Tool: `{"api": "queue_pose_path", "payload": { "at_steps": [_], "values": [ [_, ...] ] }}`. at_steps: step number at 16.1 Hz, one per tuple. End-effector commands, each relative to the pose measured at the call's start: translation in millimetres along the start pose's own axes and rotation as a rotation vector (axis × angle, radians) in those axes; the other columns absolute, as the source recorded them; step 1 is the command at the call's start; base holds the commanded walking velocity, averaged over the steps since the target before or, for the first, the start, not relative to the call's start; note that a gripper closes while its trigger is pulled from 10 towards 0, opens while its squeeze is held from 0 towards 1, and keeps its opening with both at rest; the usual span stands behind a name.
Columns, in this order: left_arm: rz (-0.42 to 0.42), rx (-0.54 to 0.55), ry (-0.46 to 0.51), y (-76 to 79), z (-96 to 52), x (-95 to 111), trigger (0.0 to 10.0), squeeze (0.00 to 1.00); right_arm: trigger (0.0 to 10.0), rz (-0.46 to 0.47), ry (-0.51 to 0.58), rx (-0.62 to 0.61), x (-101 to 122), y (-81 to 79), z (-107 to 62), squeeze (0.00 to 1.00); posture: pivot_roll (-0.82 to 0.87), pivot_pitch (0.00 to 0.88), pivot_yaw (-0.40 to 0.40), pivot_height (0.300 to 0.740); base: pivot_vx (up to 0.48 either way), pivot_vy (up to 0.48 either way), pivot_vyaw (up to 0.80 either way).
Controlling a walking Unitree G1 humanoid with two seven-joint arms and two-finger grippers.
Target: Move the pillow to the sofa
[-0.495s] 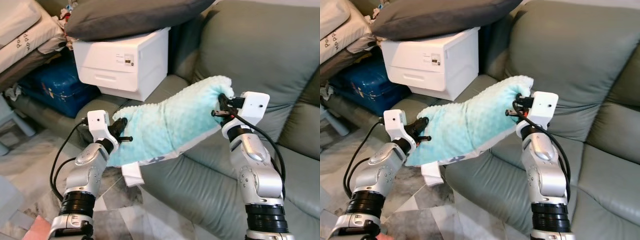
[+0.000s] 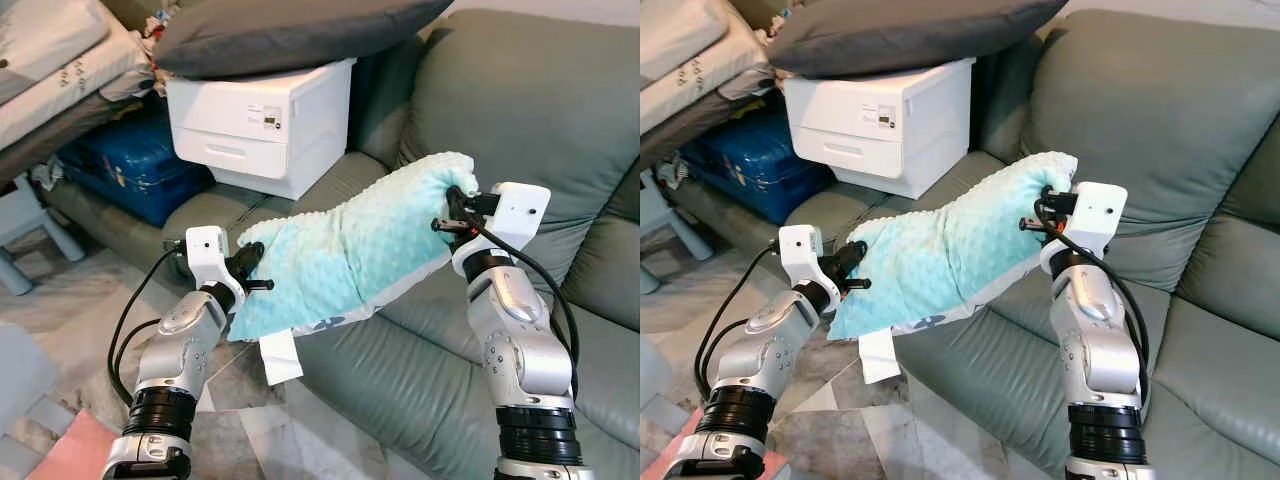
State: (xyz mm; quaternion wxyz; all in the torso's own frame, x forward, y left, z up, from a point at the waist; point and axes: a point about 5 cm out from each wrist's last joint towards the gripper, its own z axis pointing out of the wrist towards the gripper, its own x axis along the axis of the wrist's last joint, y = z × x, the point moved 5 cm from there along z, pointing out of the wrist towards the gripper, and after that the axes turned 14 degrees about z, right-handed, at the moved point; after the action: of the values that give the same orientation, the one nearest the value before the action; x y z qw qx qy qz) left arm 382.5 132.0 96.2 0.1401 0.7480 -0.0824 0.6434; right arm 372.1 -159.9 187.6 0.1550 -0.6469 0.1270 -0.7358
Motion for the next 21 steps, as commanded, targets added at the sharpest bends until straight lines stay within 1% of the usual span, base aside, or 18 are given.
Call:
{"api": "queue_pose_path", "payload": {
  "at_steps": [1,2,12,18,21],
  "values": [
    [0.028,0.017,0.015,-5.5,-0.6,8.5,10.0,0.00,10.0,0.008,0.023,0.022,5.9,-7.1,3.0,0.00,-0.16,0.001,0.062,0.740,0.000,0.000,0.00],
    [0.026,0.019,0.014,-6.1,-0.8,8.1,10.0,0.00,10.0,0.018,0.027,0.019,5.2,-6.8,1.8,0.00,-0.16,0.001,0.062,0.740,0.000,0.000,0.00],
    [0.030,0.022,0.004,-7.6,-1.9,6.8,10.0,0.00,10.0,0.013,0.022,0.021,3.8,-6.8,1.2,0.00,-0.16,0.000,0.065,0.740,0.000,0.000,0.00],
    [0.018,0.035,-0.005,-9.3,-0.8,6.2,10.0,0.00,10.0,0.018,0.013,0.016,2.3,-5.8,1.3,0.00,-0.16,0.003,0.061,0.740,0.000,0.000,0.00],
    [0.017,0.038,-0.011,-9.4,-1.4,5.6,10.0,0.00,10.0,0.020,0.008,0.021,0.3,-8.4,1.1,0.00,-0.16,0.008,0.065,0.740,0.000,0.000,0.00]
  ]
}}
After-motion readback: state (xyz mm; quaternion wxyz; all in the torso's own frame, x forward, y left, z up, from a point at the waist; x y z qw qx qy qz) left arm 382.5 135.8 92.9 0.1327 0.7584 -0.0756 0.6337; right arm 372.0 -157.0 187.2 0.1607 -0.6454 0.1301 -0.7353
